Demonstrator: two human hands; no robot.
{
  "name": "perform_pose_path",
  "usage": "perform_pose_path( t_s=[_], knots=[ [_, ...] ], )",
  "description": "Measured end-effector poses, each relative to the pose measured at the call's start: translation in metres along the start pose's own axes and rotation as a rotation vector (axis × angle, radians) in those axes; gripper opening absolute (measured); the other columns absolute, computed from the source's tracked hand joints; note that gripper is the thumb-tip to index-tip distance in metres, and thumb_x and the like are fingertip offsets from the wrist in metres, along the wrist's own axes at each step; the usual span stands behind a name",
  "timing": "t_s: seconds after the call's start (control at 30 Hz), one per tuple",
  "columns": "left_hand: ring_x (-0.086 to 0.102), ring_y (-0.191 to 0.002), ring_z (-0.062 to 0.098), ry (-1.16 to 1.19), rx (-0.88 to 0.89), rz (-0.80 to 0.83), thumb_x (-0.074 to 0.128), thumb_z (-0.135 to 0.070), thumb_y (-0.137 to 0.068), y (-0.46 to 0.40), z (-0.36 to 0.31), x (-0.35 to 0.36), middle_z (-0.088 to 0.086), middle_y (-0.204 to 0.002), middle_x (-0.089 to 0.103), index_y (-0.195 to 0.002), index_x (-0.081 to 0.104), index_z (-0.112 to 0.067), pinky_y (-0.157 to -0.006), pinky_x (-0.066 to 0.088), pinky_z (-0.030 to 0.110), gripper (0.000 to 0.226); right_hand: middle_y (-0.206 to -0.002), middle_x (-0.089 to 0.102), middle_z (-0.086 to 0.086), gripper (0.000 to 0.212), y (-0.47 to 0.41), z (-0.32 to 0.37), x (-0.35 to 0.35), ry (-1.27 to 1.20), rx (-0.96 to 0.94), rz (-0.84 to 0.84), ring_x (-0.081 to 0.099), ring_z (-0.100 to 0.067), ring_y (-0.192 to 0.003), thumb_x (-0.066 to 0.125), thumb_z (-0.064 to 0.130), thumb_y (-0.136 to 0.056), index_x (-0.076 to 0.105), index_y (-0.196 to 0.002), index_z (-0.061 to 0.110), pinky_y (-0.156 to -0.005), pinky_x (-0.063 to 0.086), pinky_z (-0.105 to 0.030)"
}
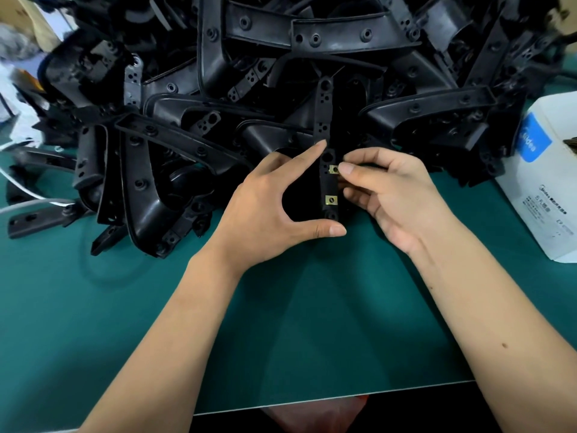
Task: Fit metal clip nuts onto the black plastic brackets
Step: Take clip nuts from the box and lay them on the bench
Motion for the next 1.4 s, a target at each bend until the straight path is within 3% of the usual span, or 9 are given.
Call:
perform_pose_path(
  t_s=[0.63,0.73,0.83,0.97,1.1,1.17,1.23,1.3,1.4],
  knots=[
    [0.053,-0.114,0.006,0.0,-0.02,0.038,0.076,-0.082,-0.056,-0.001,-0.003,0.002,-0.012,-0.118,0.052,-0.156,0.036,-0.047,-0.102,0.047,0.023,0.113,-0.075,0.071,-0.004,0.02,-0.005,-0.006,-0.003,0.031,-0.01,0.064,0.068,-0.014,-0.072,0.077,-0.003,-0.085,0.065,-0.085,0.013,-0.065,0.055,-0.024],
    [0.055,-0.11,0.006,-0.096,-0.033,0.051,0.072,-0.085,-0.058,-0.002,-0.008,0.005,-0.011,-0.122,0.052,-0.158,0.033,-0.047,-0.099,0.052,0.032,0.114,-0.079,0.069,-0.009,0.015,-0.006,-0.011,0.004,0.137,-0.056,0.006,0.064,-0.021,-0.076,0.08,0.008,-0.083,0.068,-0.091,0.014,-0.065,0.054,-0.032],
    [0.058,-0.113,0.012,-0.167,-0.037,0.008,0.072,-0.084,-0.058,-0.004,-0.017,0.008,-0.008,-0.128,0.055,-0.16,0.032,-0.043,-0.097,0.054,0.036,0.116,-0.083,0.07,-0.012,0.016,-0.002,-0.01,0.012,0.203,-0.157,-0.069,0.067,-0.023,-0.081,0.08,0.012,-0.084,0.072,-0.098,0.012,-0.083,0.059,-0.049],
    [0.051,-0.126,0.01,-0.171,-0.002,-0.022,0.08,-0.076,-0.061,-0.006,-0.031,0.003,-0.009,-0.137,0.054,-0.159,0.033,-0.039,-0.102,0.044,0.03,0.115,-0.083,0.066,-0.009,0.016,0.017,0.016,-0.002,0.089,-0.257,-0.149,0.061,-0.022,-0.081,0.078,0.005,-0.089,0.07,-0.102,0.011,-0.075,0.052,-0.041],
    [0.057,-0.123,0.011,-0.085,0.164,-0.094,0.084,-0.043,-0.081,-0.013,-0.078,0.016,-0.008,-0.134,0.059,-0.15,0.05,-0.03,-0.11,0.044,0.031,0.078,-0.071,0.058,-0.001,0.017,0.064,0.065,-0.048,0.045,-0.498,-0.221,0.053,-0.015,-0.07,0.074,0.007,-0.091,0.067,-0.105,0.015,-0.064,0.044,-0.025],
    [0.059,-0.121,0.013,-0.018,0.345,-0.136,0.081,-0.032,-0.09,-0.023,-0.126,0.039,-0.003,-0.134,0.063,-0.145,0.057,-0.019,-0.11,0.044,0.025,0.062,-0.068,0.051,0.0,0.019,0.099,0.094,-0.084,0.056,-0.658,-0.3,0.045,-0.009,-0.064,0.069,0.003,-0.093,0.065,-0.108,0.012,-0.063,0.041,-0.02],
    [0.062,-0.12,0.021,0.03,0.461,-0.137,0.077,-0.029,-0.091,-0.032,-0.182,0.071,0.002,-0.131,0.066,-0.14,0.06,-0.015,-0.107,0.048,0.035,0.053,-0.072,0.056,-0.001,0.019,0.139,0.116,-0.129,0.073,-0.775,-0.444,0.049,-0.011,-0.069,0.065,0.001,-0.094,0.065,-0.111,0.009,-0.071,0.045,-0.026],
    [0.061,-0.117,0.029,0.062,0.542,-0.029,0.075,-0.03,-0.087,-0.032,-0.247,0.118,0.004,-0.126,0.066,-0.138,0.06,-0.017,-0.098,0.049,0.043,0.054,-0.084,0.067,0.001,0.018,0.189,0.127,-0.186,0.07,-0.832,-0.652,0.057,-0.013,-0.077,0.063,0.003,-0.095,0.066,-0.112,0.009,-0.075,0.049,-0.031],
    [0.064,-0.109,0.034,-0.006,0.646,0.178,0.076,-0.028,-0.085,-0.005,-0.327,0.206,0.007,-0.124,0.061,-0.139,0.055,-0.016,-0.087,0.052,0.047,0.059,-0.09,0.07,0.006,0.018,0.26,0.106,-0.269,-0.014,-0.74,-0.965,0.06,-0.012,-0.075,0.062,0.013,-0.099,0.073,-0.108,0.022,-0.061,0.049,-0.027]
  ],
)
Point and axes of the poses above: each hand's wrist, its own y-axis away from the middle knuckle, its own x-axis out of the palm, z = x × y, the point moved 2 cm from there along -y, towards the middle knuckle
